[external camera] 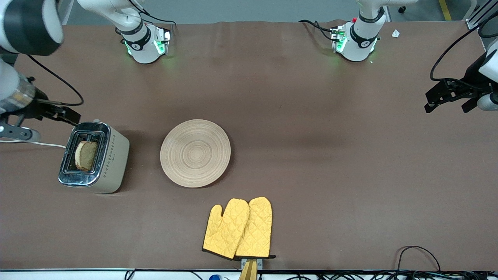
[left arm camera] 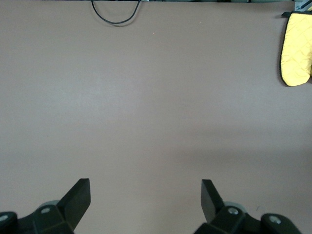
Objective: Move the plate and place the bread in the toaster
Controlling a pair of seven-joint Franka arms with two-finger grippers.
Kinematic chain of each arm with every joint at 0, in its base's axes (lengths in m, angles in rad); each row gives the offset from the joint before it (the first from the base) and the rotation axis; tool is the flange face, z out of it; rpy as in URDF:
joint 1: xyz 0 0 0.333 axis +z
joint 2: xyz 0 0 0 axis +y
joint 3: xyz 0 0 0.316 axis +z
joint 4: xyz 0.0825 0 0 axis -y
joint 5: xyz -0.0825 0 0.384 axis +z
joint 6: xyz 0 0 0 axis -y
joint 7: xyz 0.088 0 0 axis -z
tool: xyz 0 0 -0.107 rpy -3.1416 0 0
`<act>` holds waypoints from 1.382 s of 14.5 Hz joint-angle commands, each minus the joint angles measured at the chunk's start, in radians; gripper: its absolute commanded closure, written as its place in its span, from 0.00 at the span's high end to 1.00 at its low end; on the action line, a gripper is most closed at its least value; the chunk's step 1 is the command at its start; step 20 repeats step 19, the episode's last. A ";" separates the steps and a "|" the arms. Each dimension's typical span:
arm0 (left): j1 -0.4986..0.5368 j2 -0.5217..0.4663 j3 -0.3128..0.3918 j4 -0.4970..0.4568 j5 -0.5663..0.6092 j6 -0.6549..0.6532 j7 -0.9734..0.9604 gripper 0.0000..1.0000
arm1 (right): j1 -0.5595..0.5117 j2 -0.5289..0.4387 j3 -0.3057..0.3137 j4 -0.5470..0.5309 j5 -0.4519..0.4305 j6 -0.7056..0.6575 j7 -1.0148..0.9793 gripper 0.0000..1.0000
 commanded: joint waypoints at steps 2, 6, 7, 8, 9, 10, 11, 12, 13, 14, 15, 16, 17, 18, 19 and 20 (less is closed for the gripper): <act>0.003 0.028 -0.001 0.050 0.002 -0.017 -0.010 1.00 | -0.155 -0.078 0.017 -0.057 0.106 -0.015 -0.253 1.00; 0.000 0.030 -0.001 0.049 0.002 -0.017 -0.012 1.00 | -0.201 -0.075 0.048 -0.039 0.123 -0.035 -0.295 1.00; 0.000 0.030 -0.001 0.049 0.002 -0.017 -0.012 1.00 | -0.241 -0.075 0.088 -0.028 0.154 -0.036 -0.295 1.00; 0.000 0.030 -0.001 0.049 0.002 -0.017 -0.012 1.00 | -0.267 -0.075 0.131 -0.018 0.160 -0.036 -0.286 1.00; 0.001 0.030 -0.001 0.049 0.002 -0.017 -0.012 1.00 | -0.271 -0.075 0.154 -0.016 0.160 -0.038 -0.283 1.00; 0.000 0.030 -0.001 0.049 0.004 -0.017 -0.013 1.00 | -0.263 -0.075 0.159 -0.016 0.160 -0.038 -0.269 1.00; 0.000 0.030 0.001 0.049 0.004 -0.017 -0.013 1.00 | -0.260 -0.075 0.161 -0.014 0.160 -0.038 -0.242 1.00; 0.001 0.033 0.001 0.049 0.004 -0.017 -0.012 1.00 | -0.260 -0.075 0.159 -0.014 0.160 -0.038 -0.242 1.00; 0.001 0.033 0.001 0.049 0.004 -0.017 -0.012 1.00 | -0.258 -0.075 0.156 -0.013 0.160 -0.038 -0.243 1.00; 0.001 0.033 -0.001 0.049 0.004 -0.017 -0.012 1.00 | -0.258 -0.073 0.156 -0.007 0.160 -0.038 -0.245 1.00; 0.001 0.034 0.001 0.049 0.004 -0.017 -0.012 1.00 | -0.258 -0.073 0.155 -0.004 0.160 -0.038 -0.243 1.00; 0.001 0.034 0.001 0.049 0.004 -0.019 -0.013 1.00 | -0.260 -0.073 0.155 -0.004 0.160 -0.038 -0.242 1.00; 0.000 0.034 0.001 0.050 0.004 -0.022 -0.016 1.00 | -0.261 -0.073 0.155 -0.004 0.159 -0.038 -0.242 1.00; 0.000 0.034 0.003 0.052 0.004 -0.022 -0.016 1.00 | -0.260 -0.072 0.155 -0.001 0.151 -0.038 -0.243 1.00; 0.001 0.034 0.001 0.052 0.004 -0.022 -0.016 1.00 | -0.261 -0.072 0.155 0.002 0.151 -0.039 -0.245 1.00; 0.001 0.034 0.001 0.052 0.004 -0.022 -0.016 1.00 | -0.261 -0.072 0.155 0.002 0.151 -0.039 -0.245 1.00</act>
